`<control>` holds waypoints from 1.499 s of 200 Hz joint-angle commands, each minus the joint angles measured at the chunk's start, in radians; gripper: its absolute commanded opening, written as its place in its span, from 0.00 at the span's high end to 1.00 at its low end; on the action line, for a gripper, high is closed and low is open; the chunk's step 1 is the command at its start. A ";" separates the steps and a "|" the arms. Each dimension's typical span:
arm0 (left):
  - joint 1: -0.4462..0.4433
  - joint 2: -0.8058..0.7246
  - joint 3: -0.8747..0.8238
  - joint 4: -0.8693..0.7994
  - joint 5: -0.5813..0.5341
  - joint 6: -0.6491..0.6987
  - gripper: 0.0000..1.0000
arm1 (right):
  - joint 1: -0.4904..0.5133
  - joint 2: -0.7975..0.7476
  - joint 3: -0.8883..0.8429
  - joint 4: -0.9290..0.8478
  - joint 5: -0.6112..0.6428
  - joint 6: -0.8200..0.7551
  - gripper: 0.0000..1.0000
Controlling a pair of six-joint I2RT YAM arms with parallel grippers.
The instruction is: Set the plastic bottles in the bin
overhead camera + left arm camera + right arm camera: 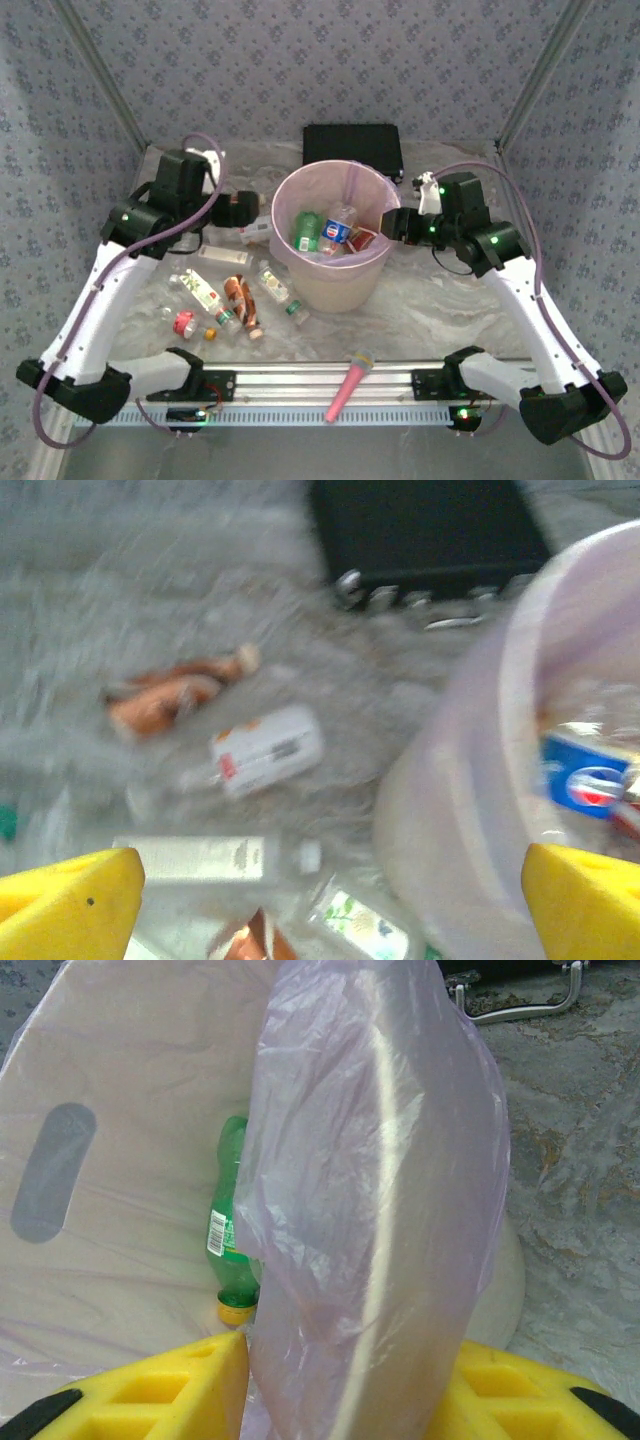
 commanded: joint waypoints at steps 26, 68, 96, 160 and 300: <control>0.282 0.059 -0.289 0.213 0.143 -0.086 0.06 | 0.007 0.020 -0.008 0.015 -0.010 -0.040 0.55; 0.291 0.302 -0.203 0.260 0.055 0.125 0.00 | 0.004 0.021 -0.008 0.021 -0.007 -0.038 0.55; 0.302 0.451 -0.107 0.291 -0.007 0.283 0.01 | 0.007 0.028 -0.044 0.036 -0.014 -0.029 0.55; 0.355 0.846 0.212 0.209 0.154 0.403 0.02 | 0.009 0.029 -0.063 0.051 -0.030 -0.011 0.54; 0.310 1.037 0.341 0.140 0.238 0.414 0.04 | 0.003 0.033 -0.054 0.036 -0.013 -0.018 0.54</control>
